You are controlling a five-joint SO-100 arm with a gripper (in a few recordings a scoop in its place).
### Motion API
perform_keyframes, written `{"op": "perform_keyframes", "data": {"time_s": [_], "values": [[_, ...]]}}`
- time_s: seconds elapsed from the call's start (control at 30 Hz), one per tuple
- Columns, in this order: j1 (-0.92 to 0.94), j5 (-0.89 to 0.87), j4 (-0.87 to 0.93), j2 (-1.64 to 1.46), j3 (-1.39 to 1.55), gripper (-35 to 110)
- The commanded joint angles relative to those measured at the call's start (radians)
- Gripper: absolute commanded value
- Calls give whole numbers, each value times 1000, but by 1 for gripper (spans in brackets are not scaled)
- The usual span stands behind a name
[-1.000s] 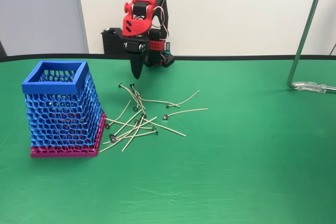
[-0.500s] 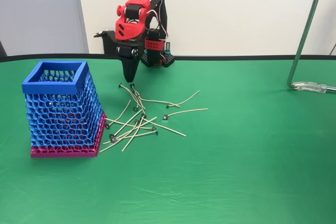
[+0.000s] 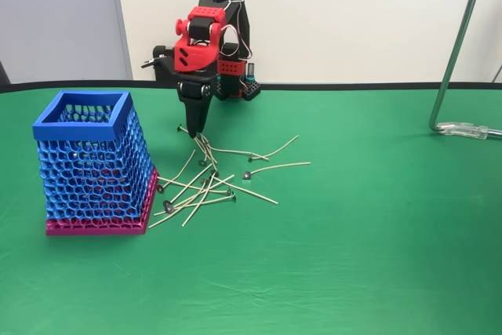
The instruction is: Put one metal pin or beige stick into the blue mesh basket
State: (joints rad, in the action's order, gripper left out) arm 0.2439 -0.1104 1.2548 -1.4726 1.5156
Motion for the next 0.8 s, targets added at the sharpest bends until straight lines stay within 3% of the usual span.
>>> {"op": "perform_keyframes", "data": {"time_s": [0.0,0.77], "values": [[-6,11,3,25,-54,20],[-41,26,-18,221,-209,19]]}}
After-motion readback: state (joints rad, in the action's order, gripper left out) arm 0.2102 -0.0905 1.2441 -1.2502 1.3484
